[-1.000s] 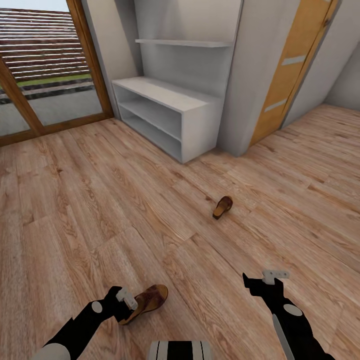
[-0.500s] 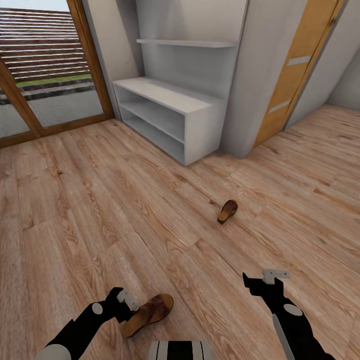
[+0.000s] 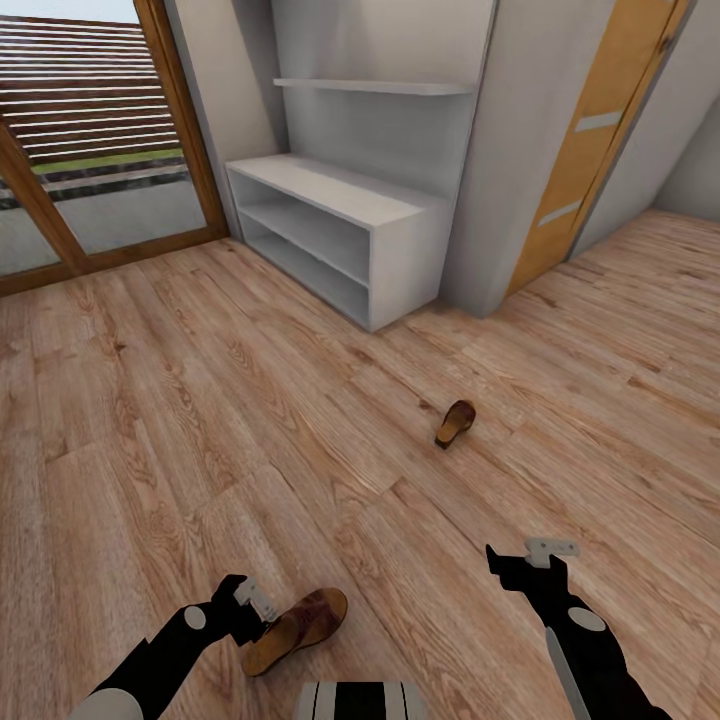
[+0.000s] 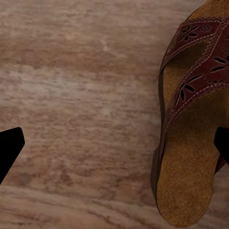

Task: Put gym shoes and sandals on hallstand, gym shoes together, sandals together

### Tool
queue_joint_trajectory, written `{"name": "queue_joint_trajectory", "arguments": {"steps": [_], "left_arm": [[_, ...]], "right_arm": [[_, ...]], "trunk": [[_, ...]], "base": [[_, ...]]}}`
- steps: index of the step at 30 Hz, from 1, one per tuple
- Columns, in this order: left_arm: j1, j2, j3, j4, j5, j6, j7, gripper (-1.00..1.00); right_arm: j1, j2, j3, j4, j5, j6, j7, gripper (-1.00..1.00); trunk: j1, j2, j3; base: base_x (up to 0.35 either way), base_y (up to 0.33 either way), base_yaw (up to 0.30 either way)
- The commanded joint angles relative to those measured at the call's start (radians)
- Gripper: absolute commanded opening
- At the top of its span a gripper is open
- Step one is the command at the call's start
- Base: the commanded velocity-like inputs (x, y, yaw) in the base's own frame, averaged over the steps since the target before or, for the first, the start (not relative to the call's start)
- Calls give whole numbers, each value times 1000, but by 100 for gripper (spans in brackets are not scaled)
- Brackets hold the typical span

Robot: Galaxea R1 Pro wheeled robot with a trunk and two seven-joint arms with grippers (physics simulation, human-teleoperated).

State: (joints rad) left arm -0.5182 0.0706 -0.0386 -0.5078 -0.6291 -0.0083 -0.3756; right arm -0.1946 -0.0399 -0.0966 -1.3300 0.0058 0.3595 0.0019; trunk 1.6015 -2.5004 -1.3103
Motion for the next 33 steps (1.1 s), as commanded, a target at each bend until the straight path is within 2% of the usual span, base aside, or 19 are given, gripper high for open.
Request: {"name": "queue_joint_trajectory", "arguments": {"steps": [1, 14, 23, 28, 29, 33], "left_arm": [[0, 0, -3, -1, -7, -1, -2, 100], [0, 1, -7, -1, -8, 3, -6, 100], [-8, 2, -28, -1, -13, 13, -8, 100], [-9, 2, -59, -1, -14, 15, -8, 100], [-9, 2, -82, -1, -12, 17, -8, 100], [-11, 4, -101, -1, -10, 18, -8, 100]], "right_arm": [[0, 0, 0, -2, 0, 6, 0, 100], [0, -1, -2, -5, 0, 6, 0, 100], [0, -1, -3, -5, 0, 6, 0, 100], [0, -1, -3, -5, 0, 6, 0, 100], [0, -1, -3, -5, 0, 6, 0, 100], [0, 0, -3, -5, 0, 6, 0, 100]], "trunk": [[0, 0, -1], [0, 0, -1], [4, -2, -44], [6, -4, -71], [7, -4, -76], [8, -5, -98]], "base": [[0, 0, 0], [0, 0, 0], [0, 0, 0], [0, 0, 0], [0, 0, 0], [0, 0, 0]]}}
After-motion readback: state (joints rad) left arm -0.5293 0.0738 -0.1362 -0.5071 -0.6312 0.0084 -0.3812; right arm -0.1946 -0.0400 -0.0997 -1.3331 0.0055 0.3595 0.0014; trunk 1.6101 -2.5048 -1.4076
